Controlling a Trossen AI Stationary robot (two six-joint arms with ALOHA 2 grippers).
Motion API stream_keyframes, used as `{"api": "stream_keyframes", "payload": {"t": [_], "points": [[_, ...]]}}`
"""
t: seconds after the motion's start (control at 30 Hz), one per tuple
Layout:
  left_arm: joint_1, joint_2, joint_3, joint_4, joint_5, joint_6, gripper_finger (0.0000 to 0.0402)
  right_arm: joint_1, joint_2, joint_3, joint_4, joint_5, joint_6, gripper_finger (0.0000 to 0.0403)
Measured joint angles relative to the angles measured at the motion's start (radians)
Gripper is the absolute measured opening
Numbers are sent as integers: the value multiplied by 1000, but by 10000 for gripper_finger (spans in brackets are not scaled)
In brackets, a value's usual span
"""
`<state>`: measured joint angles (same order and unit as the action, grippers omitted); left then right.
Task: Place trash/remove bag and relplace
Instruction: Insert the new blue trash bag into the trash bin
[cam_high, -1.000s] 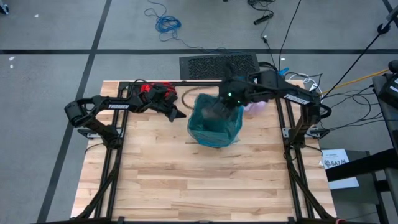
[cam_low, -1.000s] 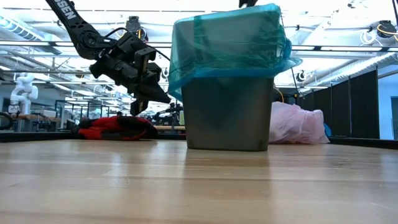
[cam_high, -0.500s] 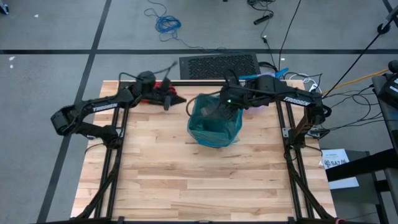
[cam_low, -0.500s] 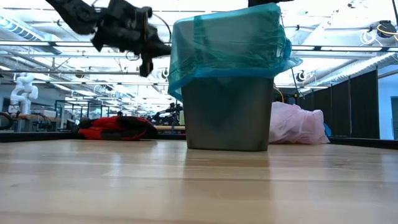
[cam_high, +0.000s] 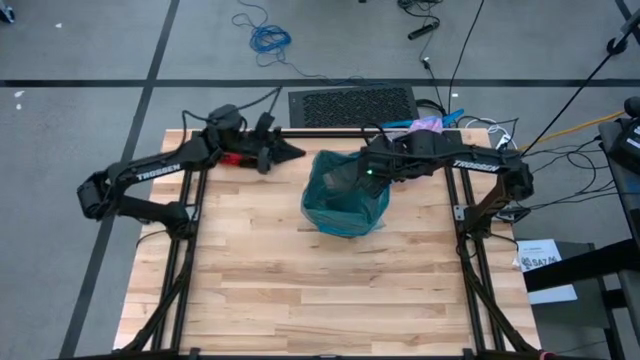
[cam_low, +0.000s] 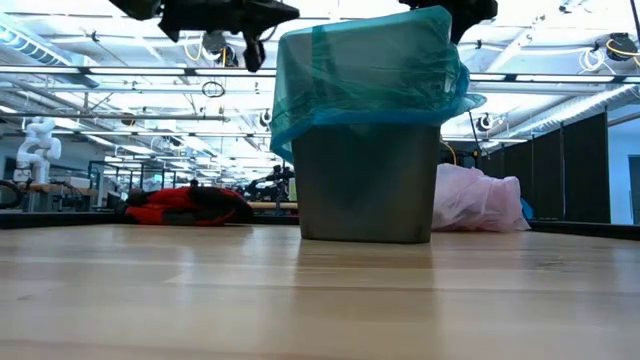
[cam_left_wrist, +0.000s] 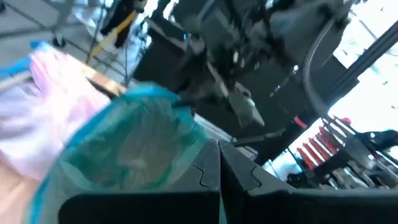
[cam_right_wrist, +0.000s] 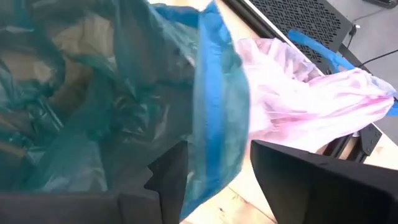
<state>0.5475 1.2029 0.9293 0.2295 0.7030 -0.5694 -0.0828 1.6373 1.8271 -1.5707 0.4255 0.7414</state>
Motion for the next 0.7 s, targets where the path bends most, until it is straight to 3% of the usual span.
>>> {"api": "stream_keyframes", "payload": {"t": [0.13, 0.43, 0.7], "points": [[-62, 55, 9, -4, -19, -1, 0, -21, -9, 0, 0, 2, -19, 137], [-194, 125, 9, -10, -108, 0, 0, -94, -13, -3, 0, -10, -75, 12], [-215, 137, 9, -52, -161, 24, 0, -151, -13, -96, 0, -87, -93, 3]]}}
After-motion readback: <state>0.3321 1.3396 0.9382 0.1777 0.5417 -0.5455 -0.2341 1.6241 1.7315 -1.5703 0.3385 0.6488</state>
